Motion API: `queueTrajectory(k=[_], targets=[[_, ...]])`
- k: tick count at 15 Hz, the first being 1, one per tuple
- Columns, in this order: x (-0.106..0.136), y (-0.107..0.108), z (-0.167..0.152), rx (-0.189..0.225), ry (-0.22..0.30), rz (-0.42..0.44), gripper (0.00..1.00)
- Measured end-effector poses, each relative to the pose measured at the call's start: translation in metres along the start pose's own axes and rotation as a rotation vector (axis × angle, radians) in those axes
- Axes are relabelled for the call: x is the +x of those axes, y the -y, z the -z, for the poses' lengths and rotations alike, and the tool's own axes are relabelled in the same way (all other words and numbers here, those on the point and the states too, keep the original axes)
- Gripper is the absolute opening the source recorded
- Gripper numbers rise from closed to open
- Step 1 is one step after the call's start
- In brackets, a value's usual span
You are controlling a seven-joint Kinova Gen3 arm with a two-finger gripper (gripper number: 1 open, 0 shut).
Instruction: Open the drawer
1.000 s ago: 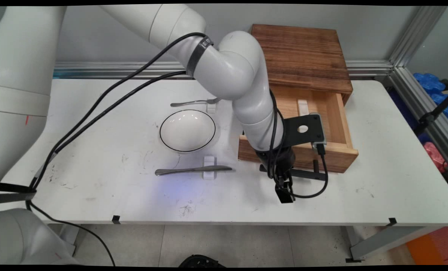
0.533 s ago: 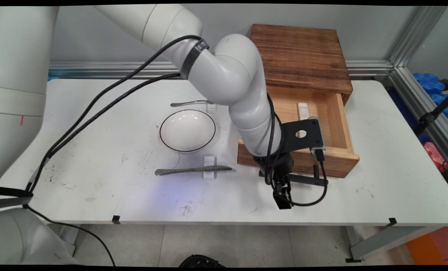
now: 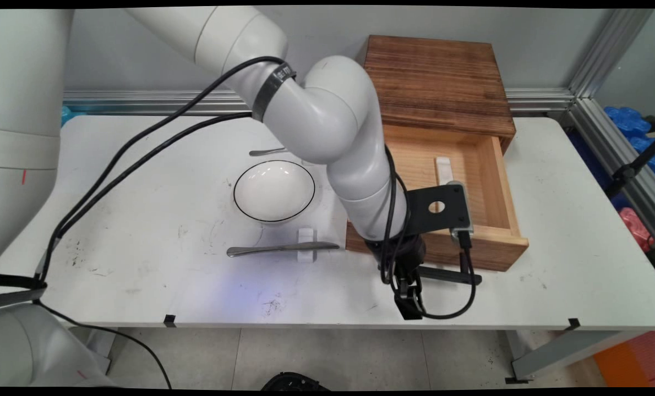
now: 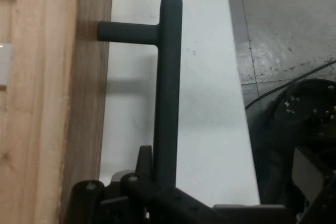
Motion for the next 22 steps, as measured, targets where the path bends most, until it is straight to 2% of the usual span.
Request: queueTrajectory(k=[12, 22], targets=[[-0.004, -0.023, 0.006, -0.025, -0.002, 0.001, 1.0], [-0.002, -0.029, 0.01, -0.025, -0.013, -0.006, 1.0]])
